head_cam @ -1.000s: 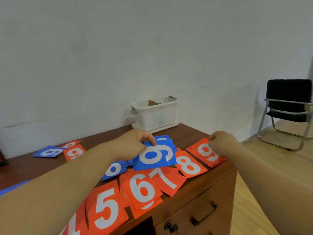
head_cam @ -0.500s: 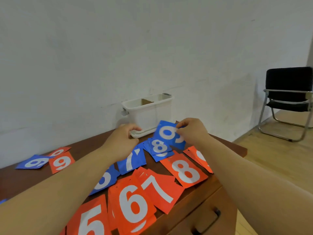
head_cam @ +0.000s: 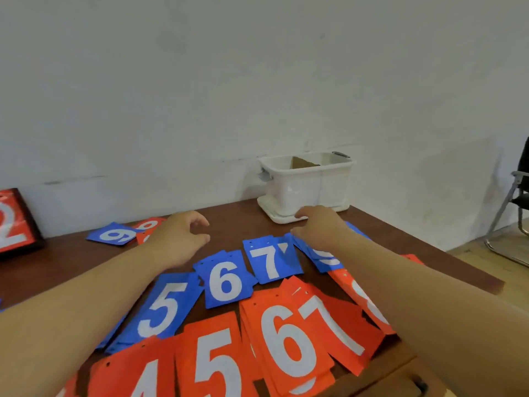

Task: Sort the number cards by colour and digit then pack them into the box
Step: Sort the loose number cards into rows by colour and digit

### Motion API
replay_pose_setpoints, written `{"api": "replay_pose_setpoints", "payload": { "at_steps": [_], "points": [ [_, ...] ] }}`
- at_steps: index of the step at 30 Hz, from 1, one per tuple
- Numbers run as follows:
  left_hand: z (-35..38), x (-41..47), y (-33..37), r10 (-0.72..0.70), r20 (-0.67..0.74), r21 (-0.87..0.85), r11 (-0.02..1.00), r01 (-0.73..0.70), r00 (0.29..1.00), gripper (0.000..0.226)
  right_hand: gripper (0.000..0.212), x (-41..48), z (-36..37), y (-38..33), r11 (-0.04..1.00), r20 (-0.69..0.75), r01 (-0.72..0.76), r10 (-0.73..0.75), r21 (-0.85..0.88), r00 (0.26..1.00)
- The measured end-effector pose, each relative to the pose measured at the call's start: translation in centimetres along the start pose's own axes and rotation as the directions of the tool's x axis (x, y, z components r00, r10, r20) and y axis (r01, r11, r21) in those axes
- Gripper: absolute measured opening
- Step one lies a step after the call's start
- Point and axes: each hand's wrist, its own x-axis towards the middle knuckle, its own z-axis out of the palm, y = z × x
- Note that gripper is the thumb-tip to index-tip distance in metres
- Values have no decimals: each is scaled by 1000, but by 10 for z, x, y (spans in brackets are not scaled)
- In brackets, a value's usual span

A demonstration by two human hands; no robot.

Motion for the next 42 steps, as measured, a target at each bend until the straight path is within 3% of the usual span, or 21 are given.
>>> {"api": "replay_pose_setpoints", "payload": {
  "at_steps": [3,6,11,15,18,21,23,27,30,33,38,42],
  "points": [
    [-20,3,-49,-111,-25,32,993,112,994,36,50,3,28,-72,978,132,205,-207,33,969],
    [-37,8,-104,-228,-56,86,969,233,972,45,49,16,59,-140,948,256,316,-317,48,913],
    [-44,32,-189,-452,-104,302,834,461,886,70,57,53,120,-221,906,383,423,-385,-17,840],
    [-45,63,-217,-500,-32,426,776,464,865,69,66,79,171,-254,859,498,486,-353,-163,792],
    [-43,73,-224,-484,67,526,760,381,873,65,60,88,179,-259,867,524,464,-314,-182,792],
    [-56,72,-228,-468,150,498,797,343,871,58,46,95,169,-264,873,489,451,-316,-186,813],
    [-67,70,-227,-422,192,446,842,304,886,53,49,99,169,-268,876,450,415,-276,-246,850],
    [-67,74,-229,-432,42,325,859,396,901,53,59,109,180,-285,890,440,324,-163,-321,883],
    [-55,79,-227,-548,-67,278,792,543,834,70,67,112,176,-291,899,452,275,-100,-342,886],
    [-45,91,-216,-598,-111,254,755,605,794,80,77,112,177,-284,926,429,208,-56,-316,902],
    [-40,104,-201,-578,-49,128,805,579,815,66,79,111,174,-274,957,454,160,-35,-240,890],
    [-38,100,-201,-543,-89,48,835,548,835,62,79,111,173,-267,978,481,117,-20,-173,877]
  ]
}}
